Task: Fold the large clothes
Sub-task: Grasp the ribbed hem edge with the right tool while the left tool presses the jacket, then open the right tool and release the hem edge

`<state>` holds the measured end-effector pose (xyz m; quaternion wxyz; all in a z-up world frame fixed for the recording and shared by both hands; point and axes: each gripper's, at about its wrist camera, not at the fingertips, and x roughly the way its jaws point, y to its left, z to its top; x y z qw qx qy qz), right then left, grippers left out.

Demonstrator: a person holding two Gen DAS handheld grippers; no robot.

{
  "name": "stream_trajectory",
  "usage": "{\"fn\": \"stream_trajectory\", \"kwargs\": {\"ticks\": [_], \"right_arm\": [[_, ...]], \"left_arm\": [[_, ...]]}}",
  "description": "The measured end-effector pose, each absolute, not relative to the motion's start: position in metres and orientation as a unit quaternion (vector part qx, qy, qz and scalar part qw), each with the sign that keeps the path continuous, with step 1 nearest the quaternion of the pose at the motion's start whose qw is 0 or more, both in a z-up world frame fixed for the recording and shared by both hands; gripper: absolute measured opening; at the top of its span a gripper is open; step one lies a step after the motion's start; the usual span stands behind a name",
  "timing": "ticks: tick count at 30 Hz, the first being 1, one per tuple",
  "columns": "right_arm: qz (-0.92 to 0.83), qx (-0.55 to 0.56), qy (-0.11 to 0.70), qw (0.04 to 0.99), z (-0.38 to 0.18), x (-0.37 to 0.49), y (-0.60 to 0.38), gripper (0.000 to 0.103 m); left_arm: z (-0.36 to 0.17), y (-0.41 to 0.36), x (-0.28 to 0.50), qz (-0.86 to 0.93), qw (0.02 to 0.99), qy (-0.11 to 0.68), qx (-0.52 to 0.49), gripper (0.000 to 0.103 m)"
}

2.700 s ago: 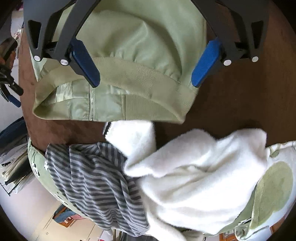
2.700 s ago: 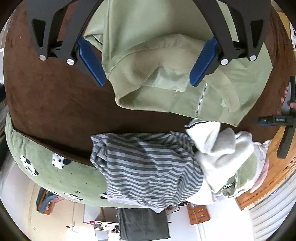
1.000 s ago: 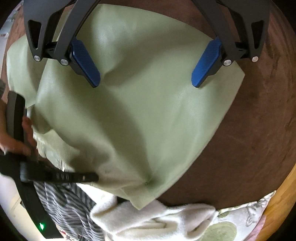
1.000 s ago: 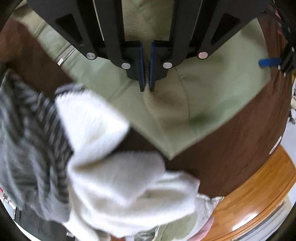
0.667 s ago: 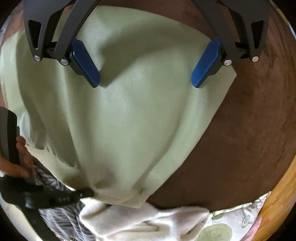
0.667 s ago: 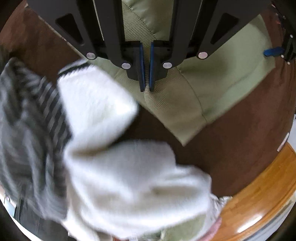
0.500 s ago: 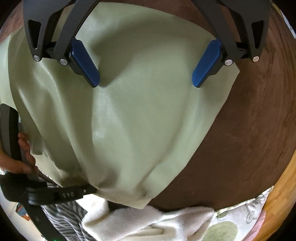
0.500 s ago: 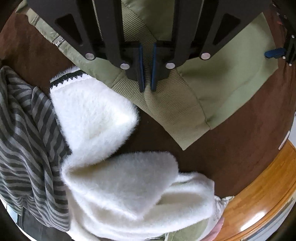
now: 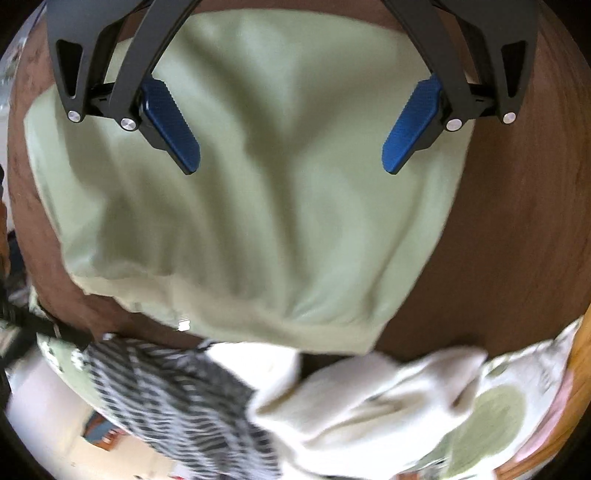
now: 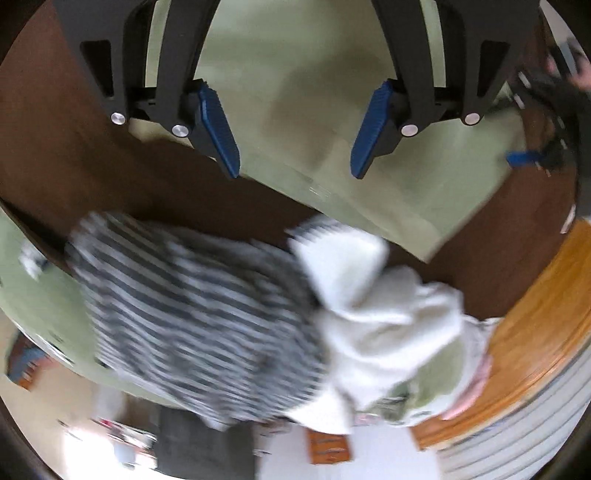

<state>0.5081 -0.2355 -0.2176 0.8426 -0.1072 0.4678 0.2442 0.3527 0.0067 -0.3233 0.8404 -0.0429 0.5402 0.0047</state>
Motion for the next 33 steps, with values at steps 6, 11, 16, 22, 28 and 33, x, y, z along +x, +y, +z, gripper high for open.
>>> {"fn": "stream_trajectory", "kwargs": {"ticks": [6,11,16,22,28,33], "right_arm": [[0.187,-0.096,0.498,0.841,-0.237,0.523,-0.309,0.062],[0.163,-0.079,0.514,0.838,-0.262,0.536,-0.327,0.06],[0.16,-0.049,0.538,0.826,-0.289,0.552,-0.326,0.045],[0.14,-0.054,0.562,0.813,-0.318,0.55,-0.318,0.037],[0.134,-0.058,0.563,0.813,-0.328,0.545,-0.316,0.009],[0.115,-0.068,0.541,0.83,-0.317,0.547,-0.317,0.006]], "left_arm": [[-0.326,-0.039,0.384,-0.033,0.846,0.531,-0.037,0.097],[-0.356,-0.074,0.403,-0.049,0.831,0.554,-0.023,0.097],[-0.374,-0.086,0.405,-0.047,0.827,0.561,0.003,0.097],[-0.379,-0.083,0.405,-0.054,0.826,0.561,-0.006,0.097],[-0.381,-0.082,0.408,-0.056,0.824,0.563,-0.01,0.097],[-0.378,-0.08,0.407,-0.052,0.824,0.564,-0.019,0.097]]}}
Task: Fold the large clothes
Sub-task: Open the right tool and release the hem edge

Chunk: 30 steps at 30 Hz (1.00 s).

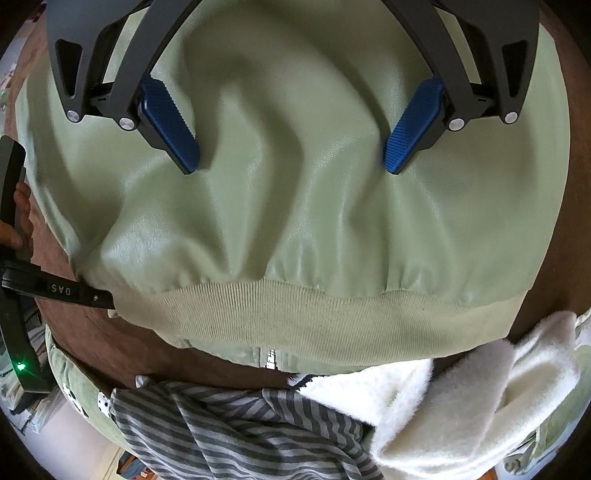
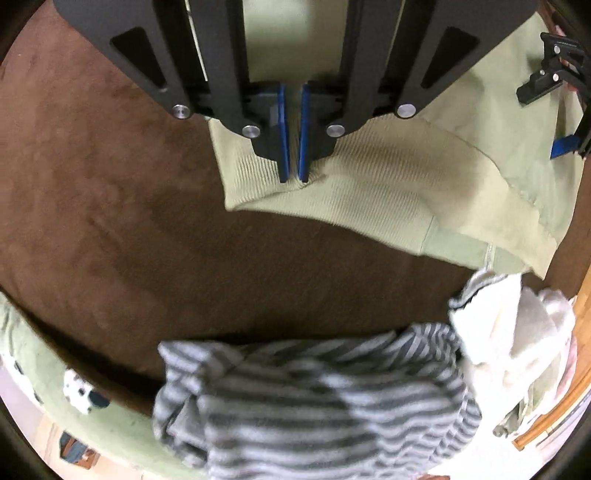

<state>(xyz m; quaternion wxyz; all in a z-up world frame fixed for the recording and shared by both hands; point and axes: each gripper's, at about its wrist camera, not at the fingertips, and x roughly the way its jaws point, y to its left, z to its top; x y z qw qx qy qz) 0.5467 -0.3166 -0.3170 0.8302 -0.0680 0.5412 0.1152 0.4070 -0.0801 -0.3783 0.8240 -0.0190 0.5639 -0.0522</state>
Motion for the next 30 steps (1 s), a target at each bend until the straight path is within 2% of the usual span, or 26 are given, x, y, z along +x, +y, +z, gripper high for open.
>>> {"fn": "stream_trajectory", "kwargs": {"ticks": [5,14,16,17,18,22,24,28,30], "right_arm": [[0.09,-0.064,0.523,0.845,-0.305,0.555,-0.329,0.005],[0.088,-0.055,0.538,0.836,-0.328,0.553,-0.33,0.007],[0.095,-0.046,0.534,0.839,-0.319,0.549,-0.331,0.012],[0.099,-0.041,0.53,0.841,-0.309,0.544,-0.334,0.017],[0.104,-0.036,0.523,0.845,-0.299,0.539,-0.336,0.026],[0.113,-0.017,0.48,0.87,-0.245,0.501,-0.346,0.037],[0.108,-0.001,0.462,0.88,-0.221,0.476,-0.35,0.049],[0.087,0.028,0.448,0.889,-0.187,0.413,-0.366,0.053],[0.07,0.04,0.447,0.891,-0.181,0.386,-0.37,0.06]], "left_arm": [[-0.374,-0.077,0.411,-0.05,0.828,0.557,-0.032,0.097],[-0.384,-0.086,0.417,-0.051,0.824,0.565,0.003,0.098],[-0.381,-0.086,0.417,-0.054,0.824,0.564,0.004,0.097],[-0.379,-0.086,0.417,-0.056,0.824,0.564,0.006,0.097],[-0.375,-0.085,0.417,-0.058,0.823,0.564,0.008,0.097],[-0.352,-0.088,0.415,-0.069,0.826,0.56,0.012,0.097],[-0.338,-0.092,0.414,-0.076,0.826,0.557,0.022,0.097],[-0.32,-0.093,0.412,-0.073,0.824,0.561,0.033,0.097],[-0.316,-0.089,0.409,-0.061,0.823,0.564,0.031,0.097]]}}
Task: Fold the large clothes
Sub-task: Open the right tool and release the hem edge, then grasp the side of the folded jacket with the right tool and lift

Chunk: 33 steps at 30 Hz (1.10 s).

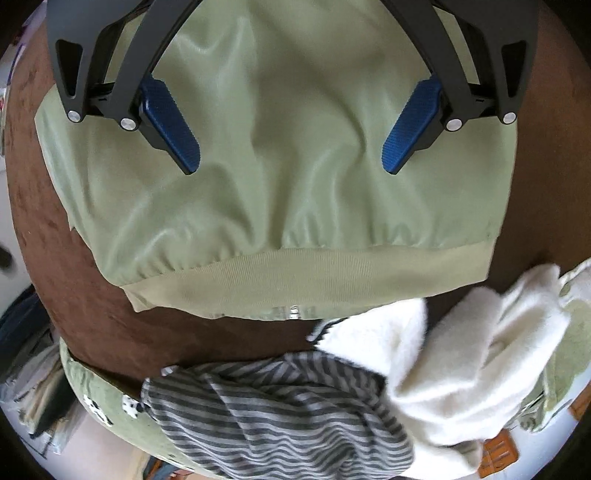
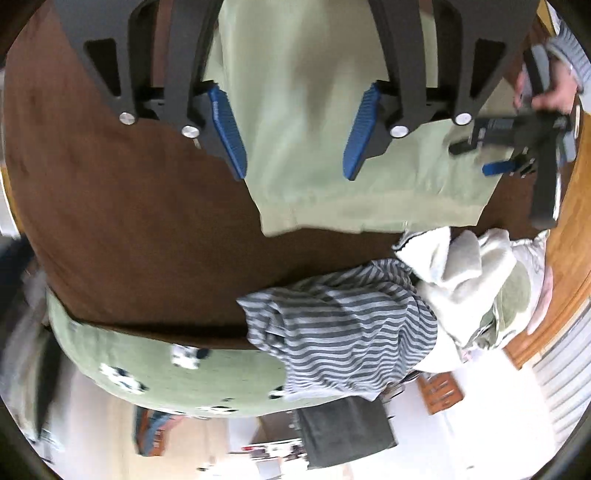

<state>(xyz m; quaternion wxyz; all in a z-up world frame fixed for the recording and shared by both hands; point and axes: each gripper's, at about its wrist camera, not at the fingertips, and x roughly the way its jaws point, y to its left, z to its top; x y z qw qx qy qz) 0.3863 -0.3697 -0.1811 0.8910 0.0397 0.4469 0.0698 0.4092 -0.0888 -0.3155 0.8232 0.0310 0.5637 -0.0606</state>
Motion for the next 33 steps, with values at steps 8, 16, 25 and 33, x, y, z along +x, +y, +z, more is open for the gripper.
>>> {"fn": "stream_trajectory", "kwargs": {"ticks": [8,16,25,33], "right_arm": [[-0.004,0.152,0.463,0.873,-0.208,0.291,-0.382,0.067],[-0.054,0.271,0.44,0.854,-0.269,0.242,-0.377,0.074],[-0.105,0.351,0.404,0.838,-0.299,0.213,-0.385,0.079],[-0.095,0.47,0.358,0.801,-0.331,0.218,-0.415,0.081]], "left_arm": [[-0.33,-0.073,0.405,-0.025,0.825,0.564,0.032,0.097],[-0.382,-0.074,0.396,-0.047,0.813,0.578,0.048,0.098],[-0.384,-0.074,0.393,-0.05,0.819,0.57,0.046,0.098],[-0.384,-0.074,0.397,-0.051,0.81,0.583,0.048,0.098]]}}
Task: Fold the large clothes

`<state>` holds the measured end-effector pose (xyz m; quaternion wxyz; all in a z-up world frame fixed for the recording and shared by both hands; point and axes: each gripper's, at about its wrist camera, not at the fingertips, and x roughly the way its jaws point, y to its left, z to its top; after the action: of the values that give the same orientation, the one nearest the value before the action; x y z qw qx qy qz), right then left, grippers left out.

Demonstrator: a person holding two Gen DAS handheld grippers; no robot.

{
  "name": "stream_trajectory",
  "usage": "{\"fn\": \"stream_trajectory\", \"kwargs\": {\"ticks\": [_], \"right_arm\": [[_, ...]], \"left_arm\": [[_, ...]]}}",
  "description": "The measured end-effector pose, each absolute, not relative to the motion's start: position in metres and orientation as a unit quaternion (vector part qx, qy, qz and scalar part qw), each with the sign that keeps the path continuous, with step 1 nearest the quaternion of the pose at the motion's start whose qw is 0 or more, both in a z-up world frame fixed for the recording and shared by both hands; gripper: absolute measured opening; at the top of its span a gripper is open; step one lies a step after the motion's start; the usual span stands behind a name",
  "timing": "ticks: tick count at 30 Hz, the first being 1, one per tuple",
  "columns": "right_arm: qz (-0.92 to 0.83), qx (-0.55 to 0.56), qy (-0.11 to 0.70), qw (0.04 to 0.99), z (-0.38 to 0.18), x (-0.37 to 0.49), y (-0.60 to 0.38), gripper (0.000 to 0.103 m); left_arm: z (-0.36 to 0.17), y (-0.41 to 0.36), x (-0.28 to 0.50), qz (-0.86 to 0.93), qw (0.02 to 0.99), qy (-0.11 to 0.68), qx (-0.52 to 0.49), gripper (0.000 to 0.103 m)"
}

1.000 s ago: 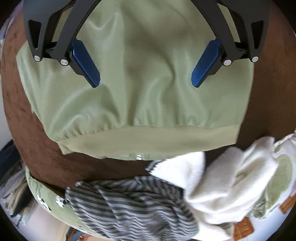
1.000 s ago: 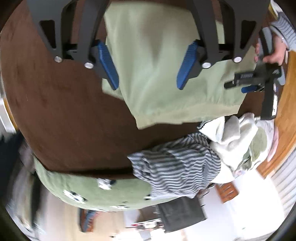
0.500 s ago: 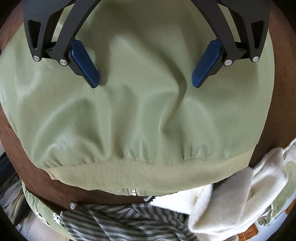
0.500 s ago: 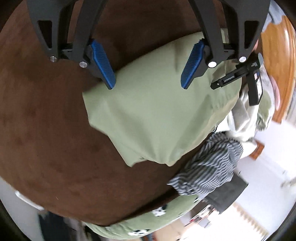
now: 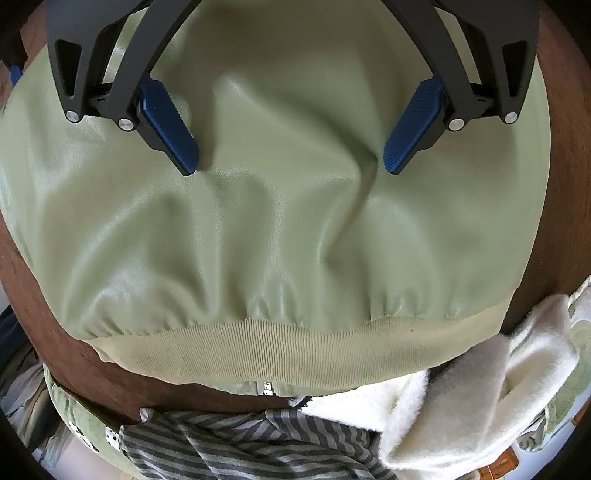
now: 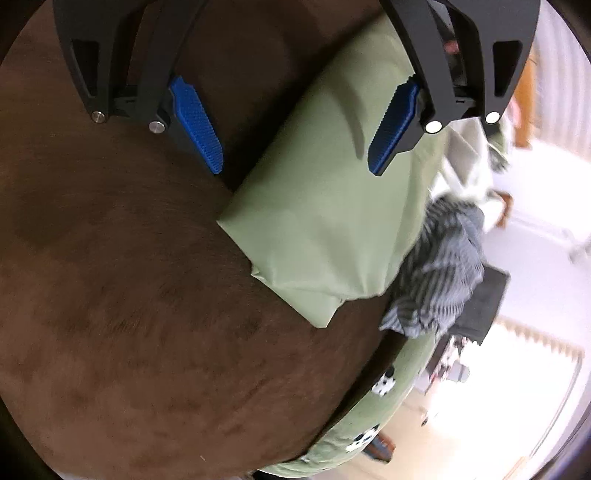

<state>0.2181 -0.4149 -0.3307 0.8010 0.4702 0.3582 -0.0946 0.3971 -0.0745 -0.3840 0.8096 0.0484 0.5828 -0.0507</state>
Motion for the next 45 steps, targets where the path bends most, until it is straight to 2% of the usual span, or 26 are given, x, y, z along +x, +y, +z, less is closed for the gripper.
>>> {"fn": "stream_trajectory", "kwargs": {"ticks": [7,10,12,13,15,18,23,30,34,45], "right_arm": [[-0.077,0.508,0.34,0.787,-0.355,0.254,-0.419,0.078],[-0.081,0.501,0.342,0.791,-0.359,0.271,-0.419,0.064],[-0.076,0.505,0.345,0.788,-0.363,0.276,-0.421,0.045],[-0.071,0.503,0.347,0.788,-0.363,0.276,-0.422,0.04],[-0.067,0.492,0.35,0.794,-0.358,0.274,-0.421,0.024],[-0.054,0.471,0.351,0.808,-0.337,0.269,-0.418,0.013],[-0.063,0.425,0.359,0.829,-0.305,0.241,-0.416,0.012],[-0.108,0.43,0.366,0.819,-0.303,0.184,-0.45,0.012],[-0.098,0.402,0.37,0.832,-0.292,0.183,-0.45,0.012],[-0.023,0.308,0.33,0.892,-0.204,0.215,-0.388,0.012]], "left_arm": [[-0.386,-0.077,0.403,-0.049,0.802,0.593,0.051,0.098],[-0.387,-0.079,0.403,-0.048,0.803,0.592,0.052,0.098],[-0.387,-0.079,0.403,-0.048,0.803,0.591,0.052,0.098],[-0.387,-0.079,0.403,-0.049,0.804,0.59,0.052,0.098],[-0.387,-0.08,0.402,-0.049,0.805,0.588,0.055,0.098],[-0.386,-0.081,0.399,-0.047,0.806,0.588,0.06,0.098],[-0.381,-0.086,0.383,-0.047,0.797,0.6,0.054,0.098],[-0.385,-0.133,0.336,-0.081,0.789,0.603,0.08,0.098],[-0.388,-0.14,0.33,-0.072,0.796,0.596,0.078,0.098],[-0.378,-0.127,0.329,-0.084,0.801,0.588,0.076,0.097]]}}
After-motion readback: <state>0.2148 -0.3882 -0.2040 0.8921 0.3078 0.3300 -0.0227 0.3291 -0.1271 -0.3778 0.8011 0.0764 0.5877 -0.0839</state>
